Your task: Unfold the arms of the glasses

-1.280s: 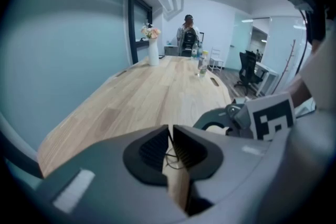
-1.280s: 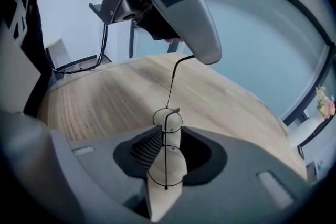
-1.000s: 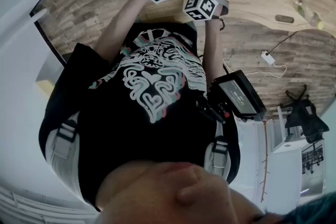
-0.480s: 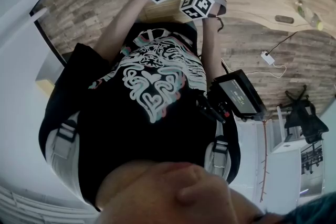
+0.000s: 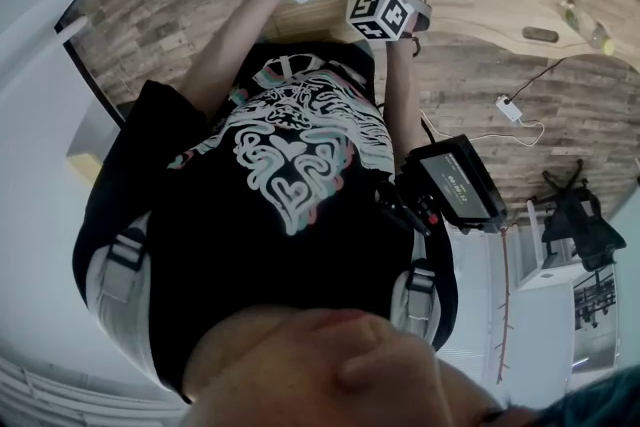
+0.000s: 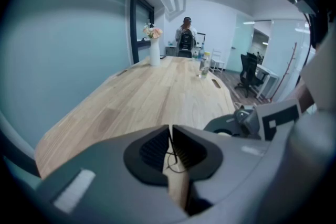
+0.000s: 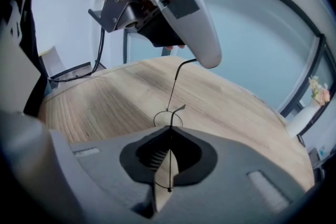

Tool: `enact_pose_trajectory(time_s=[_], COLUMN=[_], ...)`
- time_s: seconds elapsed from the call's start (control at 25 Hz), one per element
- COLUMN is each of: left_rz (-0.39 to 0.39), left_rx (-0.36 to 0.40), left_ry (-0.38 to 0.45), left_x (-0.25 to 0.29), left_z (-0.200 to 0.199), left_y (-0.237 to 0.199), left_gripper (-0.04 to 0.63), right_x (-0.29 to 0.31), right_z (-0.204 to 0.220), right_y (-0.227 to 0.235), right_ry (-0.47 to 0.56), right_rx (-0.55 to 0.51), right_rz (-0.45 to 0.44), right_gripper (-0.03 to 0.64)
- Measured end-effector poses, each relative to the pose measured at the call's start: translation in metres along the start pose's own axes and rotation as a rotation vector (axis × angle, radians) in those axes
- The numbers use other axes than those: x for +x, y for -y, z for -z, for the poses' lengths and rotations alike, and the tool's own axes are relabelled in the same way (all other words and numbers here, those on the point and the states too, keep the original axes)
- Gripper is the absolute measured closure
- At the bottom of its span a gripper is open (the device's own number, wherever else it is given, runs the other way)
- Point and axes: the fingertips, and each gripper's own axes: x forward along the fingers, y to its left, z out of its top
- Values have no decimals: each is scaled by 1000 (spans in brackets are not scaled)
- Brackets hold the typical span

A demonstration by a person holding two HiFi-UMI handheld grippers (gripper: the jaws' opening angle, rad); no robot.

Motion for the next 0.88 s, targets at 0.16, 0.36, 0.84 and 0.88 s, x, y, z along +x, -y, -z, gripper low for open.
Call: enact_pose_trajectory(time_s=[0.16, 0.36, 0.84, 0.88], left_rz=[-3, -9, -33, -36], left_rx=[-6, -7, -9, -4], left_ry=[4, 4, -18, -20], left_x=[1, 3, 8, 9], left_z=[-1, 0, 7, 7], left_y=[0, -4, -22, -23], left_gripper=[584, 584, 584, 584], right_x=[-11, -24, -44, -45], right_z=[3, -1, -14, -15], right_y=[9, 18, 35, 35], right_ry=[38, 96, 290, 310], right_rx=[98, 150, 420, 436], right_rz=[43, 94, 67, 52], right_gripper=[612, 612, 612, 612])
